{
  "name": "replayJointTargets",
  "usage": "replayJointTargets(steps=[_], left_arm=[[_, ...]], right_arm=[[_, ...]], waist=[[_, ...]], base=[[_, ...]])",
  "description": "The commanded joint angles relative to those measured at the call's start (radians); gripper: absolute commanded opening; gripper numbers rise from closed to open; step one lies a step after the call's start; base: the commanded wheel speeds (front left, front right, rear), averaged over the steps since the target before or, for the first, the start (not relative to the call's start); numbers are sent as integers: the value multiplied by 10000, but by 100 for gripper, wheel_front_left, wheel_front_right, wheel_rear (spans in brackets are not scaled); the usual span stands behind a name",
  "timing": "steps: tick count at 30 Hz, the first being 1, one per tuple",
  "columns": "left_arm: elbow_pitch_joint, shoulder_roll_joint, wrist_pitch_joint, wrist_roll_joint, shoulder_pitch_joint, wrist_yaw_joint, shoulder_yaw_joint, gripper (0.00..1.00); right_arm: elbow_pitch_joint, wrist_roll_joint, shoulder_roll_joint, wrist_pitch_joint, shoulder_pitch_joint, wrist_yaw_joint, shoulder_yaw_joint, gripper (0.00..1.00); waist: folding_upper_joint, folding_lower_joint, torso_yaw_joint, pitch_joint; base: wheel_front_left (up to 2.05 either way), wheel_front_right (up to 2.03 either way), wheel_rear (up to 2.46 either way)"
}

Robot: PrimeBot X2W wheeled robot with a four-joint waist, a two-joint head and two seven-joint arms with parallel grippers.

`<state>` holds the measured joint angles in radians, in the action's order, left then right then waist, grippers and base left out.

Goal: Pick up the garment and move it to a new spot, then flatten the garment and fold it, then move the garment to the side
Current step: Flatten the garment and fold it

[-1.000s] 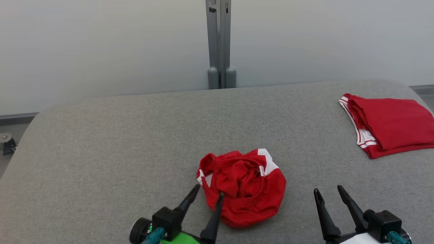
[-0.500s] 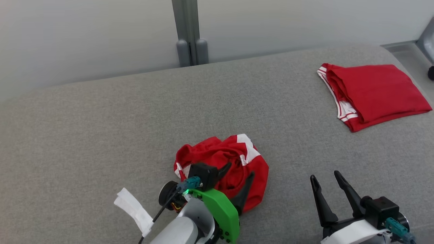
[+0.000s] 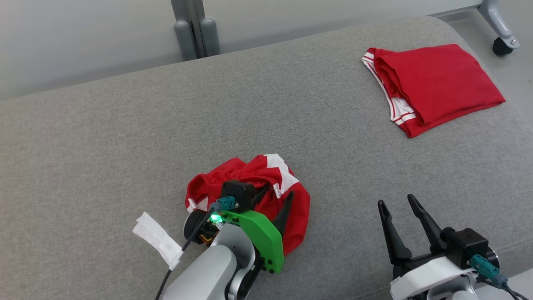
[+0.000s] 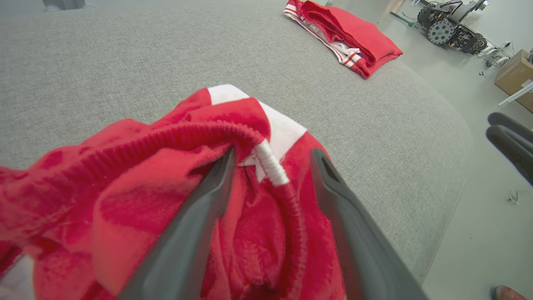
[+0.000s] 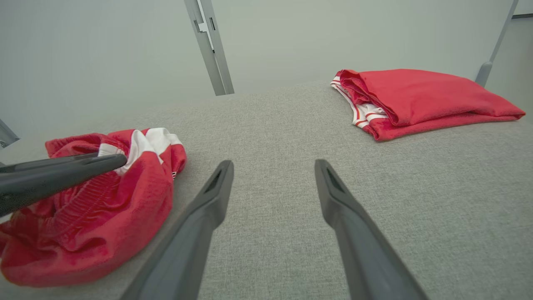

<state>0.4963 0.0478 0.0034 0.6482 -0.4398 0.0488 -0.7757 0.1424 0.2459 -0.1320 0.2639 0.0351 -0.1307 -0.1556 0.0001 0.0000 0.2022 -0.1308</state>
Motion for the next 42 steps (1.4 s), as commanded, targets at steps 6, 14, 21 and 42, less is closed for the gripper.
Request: replayJointTargets(steps=[6,14,21,42], left_arm=[[193,53,111,172,-188,131,-160,0],[-708,374,929,396,-1120,-415,-101,0],[-2001,730,2378,971,-4060,-1366,557,0],[-3317,3352,2108,3499,1486,-806,1848,0]], right_arm=[[24,-10,110,5,2,0,79,100],[54,62,285,5,-76,0,124,100],[157,59,340,5,-149,0,21,100],[132,400,-550,5,126,0,393,100]], waist=[[-1,0,93,0],[-1,0,237,216],[-1,0,480,527],[-1,0,-1268,417]], base=[[0,0,0],[0,0,0],[0,0,0],[0,0,0]])
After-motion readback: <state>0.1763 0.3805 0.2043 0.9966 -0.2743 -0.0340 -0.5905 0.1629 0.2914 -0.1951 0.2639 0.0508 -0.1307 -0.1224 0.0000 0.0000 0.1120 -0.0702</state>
